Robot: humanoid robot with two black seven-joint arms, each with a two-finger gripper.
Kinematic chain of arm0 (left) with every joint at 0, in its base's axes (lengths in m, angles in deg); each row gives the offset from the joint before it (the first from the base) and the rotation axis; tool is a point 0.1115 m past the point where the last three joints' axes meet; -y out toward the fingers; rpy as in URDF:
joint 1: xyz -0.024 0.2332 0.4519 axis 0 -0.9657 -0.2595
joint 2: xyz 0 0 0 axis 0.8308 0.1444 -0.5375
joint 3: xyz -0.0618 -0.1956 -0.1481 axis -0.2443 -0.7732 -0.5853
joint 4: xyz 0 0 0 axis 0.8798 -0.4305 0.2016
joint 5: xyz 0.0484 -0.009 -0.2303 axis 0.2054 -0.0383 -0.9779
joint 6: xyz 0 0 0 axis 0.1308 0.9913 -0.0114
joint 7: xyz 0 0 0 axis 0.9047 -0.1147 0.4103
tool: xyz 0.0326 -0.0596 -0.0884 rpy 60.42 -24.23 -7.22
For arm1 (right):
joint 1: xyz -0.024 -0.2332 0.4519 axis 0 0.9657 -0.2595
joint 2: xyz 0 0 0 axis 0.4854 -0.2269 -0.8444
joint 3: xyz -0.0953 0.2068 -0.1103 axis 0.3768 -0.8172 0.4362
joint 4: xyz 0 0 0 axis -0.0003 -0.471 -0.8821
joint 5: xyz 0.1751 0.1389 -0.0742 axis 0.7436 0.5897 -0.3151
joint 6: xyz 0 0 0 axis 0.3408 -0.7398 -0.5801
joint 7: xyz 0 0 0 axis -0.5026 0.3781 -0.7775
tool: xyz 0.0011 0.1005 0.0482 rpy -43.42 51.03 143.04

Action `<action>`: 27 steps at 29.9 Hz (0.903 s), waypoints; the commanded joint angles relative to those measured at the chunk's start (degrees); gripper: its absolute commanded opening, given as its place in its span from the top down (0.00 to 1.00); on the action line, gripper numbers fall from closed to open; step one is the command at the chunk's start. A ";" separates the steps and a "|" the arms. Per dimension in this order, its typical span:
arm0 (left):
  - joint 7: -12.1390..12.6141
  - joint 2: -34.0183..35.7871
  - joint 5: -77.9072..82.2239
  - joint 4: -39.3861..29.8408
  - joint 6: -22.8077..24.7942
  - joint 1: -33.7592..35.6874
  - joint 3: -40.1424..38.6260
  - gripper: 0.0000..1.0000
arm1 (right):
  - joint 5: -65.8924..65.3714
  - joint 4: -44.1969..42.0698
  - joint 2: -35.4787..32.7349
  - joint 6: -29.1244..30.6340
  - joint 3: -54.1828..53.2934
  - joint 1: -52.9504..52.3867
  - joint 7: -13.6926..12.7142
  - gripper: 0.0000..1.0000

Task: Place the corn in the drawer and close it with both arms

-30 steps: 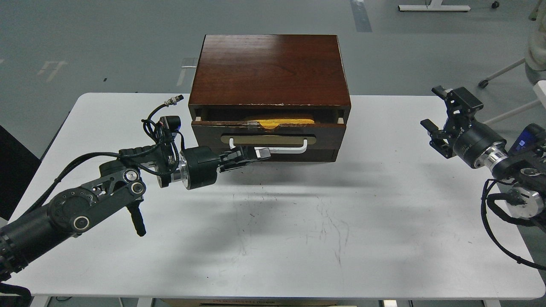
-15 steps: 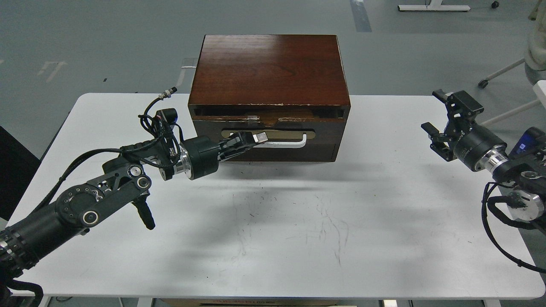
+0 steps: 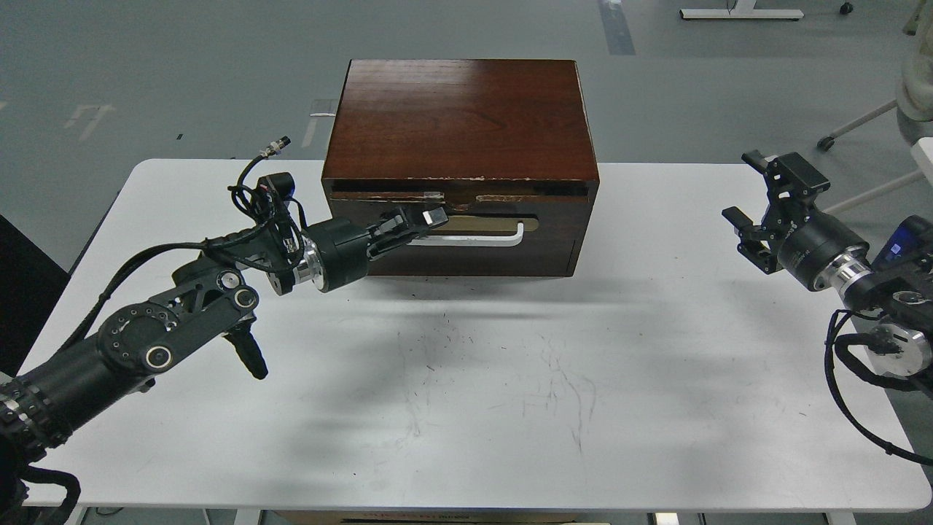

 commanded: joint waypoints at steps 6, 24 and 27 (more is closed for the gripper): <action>-0.07 -0.29 -0.78 0.64 -0.59 0.82 0.02 1.00 | 0.00 0.06 0.00 0.00 0.00 0.08 0.00 0.01; -0.60 5.50 -12.37 -7.33 10.28 0.56 0.20 0.93 | 0.00 0.33 -0.17 0.09 -0.35 0.35 0.00 0.00; -0.87 7.71 -17.11 -11.21 10.79 0.48 -1.03 0.49 | 0.09 0.41 -0.17 0.09 -2.36 0.43 0.00 0.00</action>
